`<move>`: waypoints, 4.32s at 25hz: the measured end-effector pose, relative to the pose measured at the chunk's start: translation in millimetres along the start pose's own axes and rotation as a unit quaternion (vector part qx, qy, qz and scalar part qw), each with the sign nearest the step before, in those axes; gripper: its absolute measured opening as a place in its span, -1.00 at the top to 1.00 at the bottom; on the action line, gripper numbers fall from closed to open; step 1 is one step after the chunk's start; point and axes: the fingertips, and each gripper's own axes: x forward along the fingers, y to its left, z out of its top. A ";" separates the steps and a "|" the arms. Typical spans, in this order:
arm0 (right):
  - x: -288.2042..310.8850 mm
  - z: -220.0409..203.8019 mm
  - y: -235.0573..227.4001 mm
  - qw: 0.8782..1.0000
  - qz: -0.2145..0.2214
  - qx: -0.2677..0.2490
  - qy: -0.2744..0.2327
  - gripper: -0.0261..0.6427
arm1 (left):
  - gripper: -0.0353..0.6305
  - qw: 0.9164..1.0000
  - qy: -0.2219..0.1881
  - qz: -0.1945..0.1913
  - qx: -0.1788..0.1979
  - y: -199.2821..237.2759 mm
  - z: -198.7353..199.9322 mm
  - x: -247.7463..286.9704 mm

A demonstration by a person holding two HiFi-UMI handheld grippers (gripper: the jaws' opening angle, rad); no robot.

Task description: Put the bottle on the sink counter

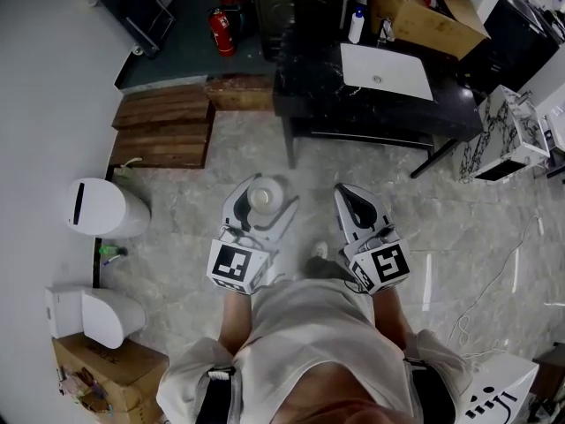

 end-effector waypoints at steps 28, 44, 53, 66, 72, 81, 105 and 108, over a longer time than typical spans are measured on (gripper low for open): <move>66.5 -4.4 -121.1 0.998 0.054 0.023 -0.002 0.93 | -0.09 0.998 0.016 0.055 0.000 21.6 6.7 125.6; 104.4 -14.3 -158.3 0.999 0.043 0.026 0.004 0.93 | -0.09 0.999 0.018 0.041 0.001 49.7 2.3 181.5; 156.4 -14.0 -180.1 0.999 0.034 0.019 0.008 0.93 | -0.09 1.000 0.017 0.026 -0.003 92.4 2.0 221.7; 238.5 -13.0 -203.6 1.000 0.005 0.011 0.021 0.93 | -0.09 1.000 0.010 0.000 -0.004 168.3 14.0 276.1; 269.3 -18.4 -212.6 0.999 -0.014 0.009 0.029 0.93 | -0.09 1.000 0.014 -0.019 -0.003 195.3 9.9 296.4; 296.4 -29.5 -217.7 0.998 -0.036 0.011 0.047 0.93 | -0.09 0.999 0.023 -0.036 -0.013 225.5 -3.6 317.8; 347.8 -39.0 -294.7 0.999 0.007 0.016 0.044 0.93 | -0.09 0.999 0.032 0.013 -0.009 252.8 -9.2 397.3; 358.1 -38.8 -313.4 0.999 0.023 0.019 0.041 0.93 | -0.09 0.999 0.030 0.024 -0.010 252.7 -2.7 416.0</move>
